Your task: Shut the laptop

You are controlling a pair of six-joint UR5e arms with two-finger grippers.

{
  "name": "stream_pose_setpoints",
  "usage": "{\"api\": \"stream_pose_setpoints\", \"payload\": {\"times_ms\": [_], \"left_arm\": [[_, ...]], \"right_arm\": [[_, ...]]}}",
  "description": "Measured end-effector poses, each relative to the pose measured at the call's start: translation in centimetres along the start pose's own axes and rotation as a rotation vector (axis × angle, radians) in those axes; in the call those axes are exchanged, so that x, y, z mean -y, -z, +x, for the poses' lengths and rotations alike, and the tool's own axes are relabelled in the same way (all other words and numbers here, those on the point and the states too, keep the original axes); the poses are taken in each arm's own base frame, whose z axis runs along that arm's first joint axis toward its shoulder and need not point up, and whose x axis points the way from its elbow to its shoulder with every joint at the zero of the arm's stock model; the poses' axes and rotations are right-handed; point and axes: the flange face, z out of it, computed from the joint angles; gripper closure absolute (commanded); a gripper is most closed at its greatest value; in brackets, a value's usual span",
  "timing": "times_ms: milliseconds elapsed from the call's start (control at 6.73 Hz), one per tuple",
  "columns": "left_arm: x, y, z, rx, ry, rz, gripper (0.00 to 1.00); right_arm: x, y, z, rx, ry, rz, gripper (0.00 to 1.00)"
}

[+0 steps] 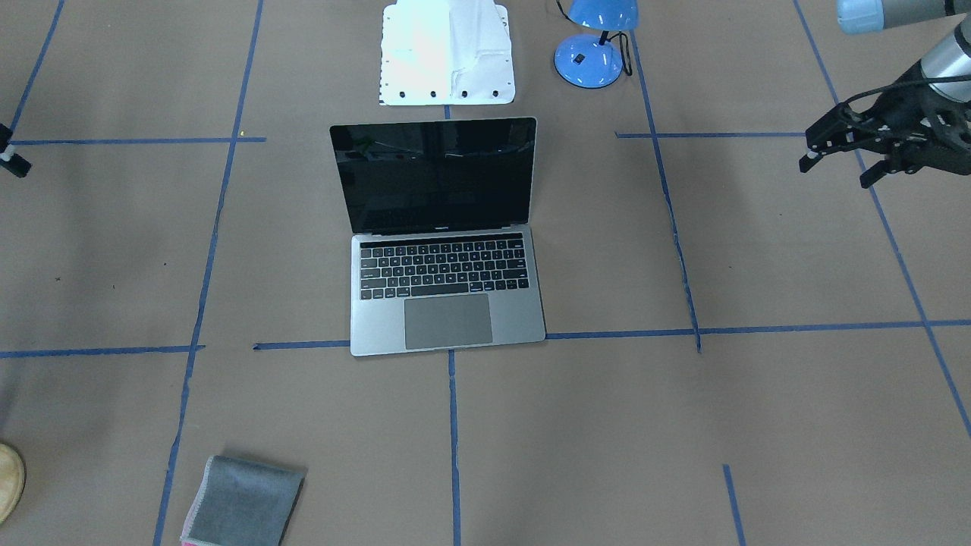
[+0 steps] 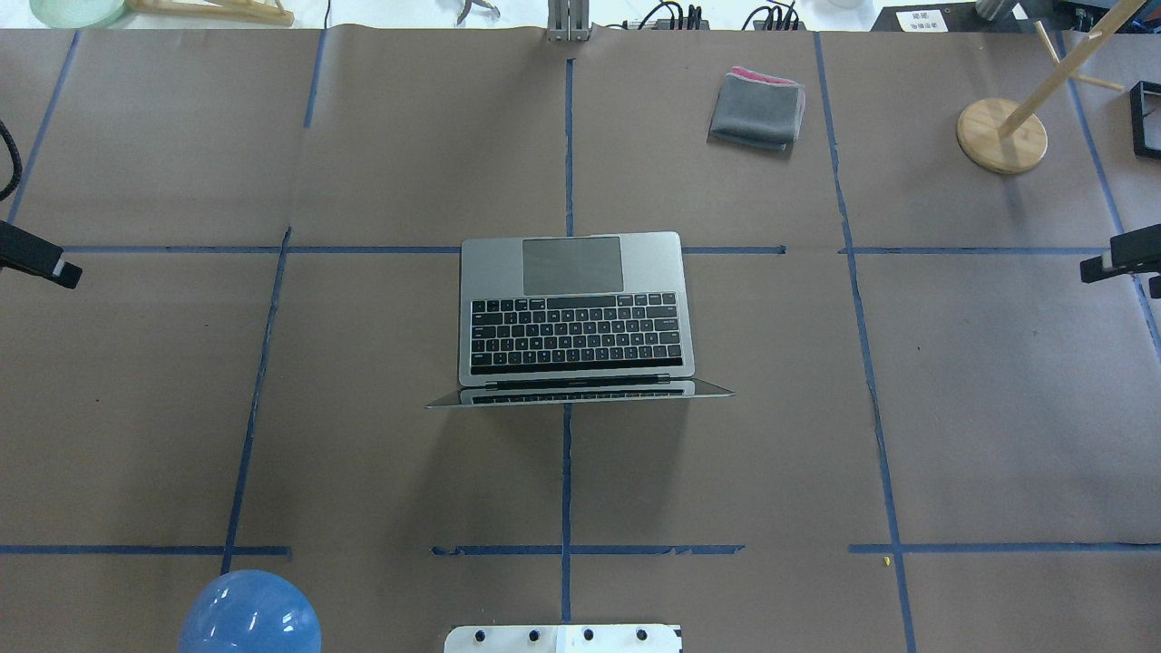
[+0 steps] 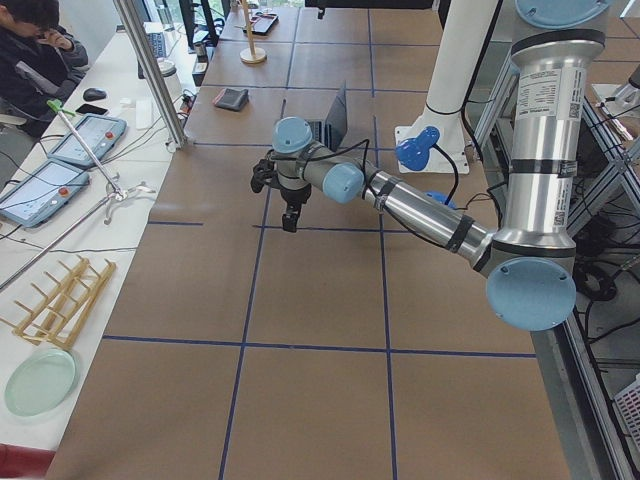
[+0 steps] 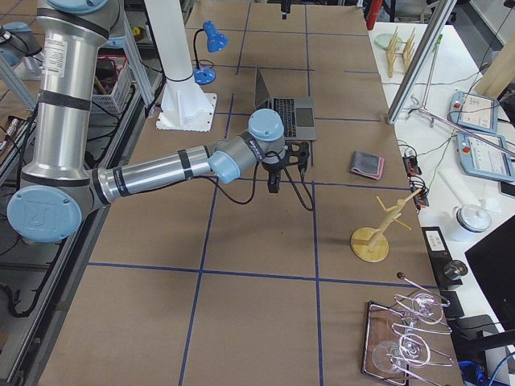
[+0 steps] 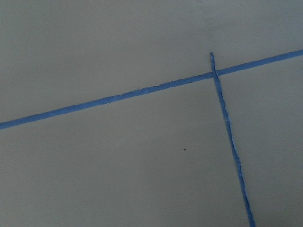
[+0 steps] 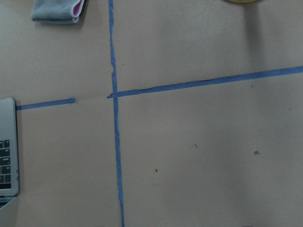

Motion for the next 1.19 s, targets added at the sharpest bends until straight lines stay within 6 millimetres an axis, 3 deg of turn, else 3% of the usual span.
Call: {"api": "stream_pose_setpoints", "payload": {"times_ms": [743, 892, 1041, 1189], "left_arm": [[-3.4, -6.9, 13.9, -0.116, 0.105, 0.007, 0.01], [-3.9, -7.7, 16.8, -0.146, 0.113, -0.014, 0.02], [-4.5, -8.5, 19.5, -0.173, 0.117, -0.04, 0.47], [-5.2, -9.1, 21.4, -0.192, 0.114, -0.064, 0.8]], "right_arm": [[-10.3, -4.2, -9.8, 0.025, 0.061, -0.076, 0.09], [-12.4, -5.7, -12.1, 0.019, 0.052, -0.07, 0.27], [-14.3, -7.0, -14.3, 0.023, 0.038, -0.065, 0.59], [-16.1, -8.3, -16.0, 0.03, 0.034, -0.069, 0.75]]}}
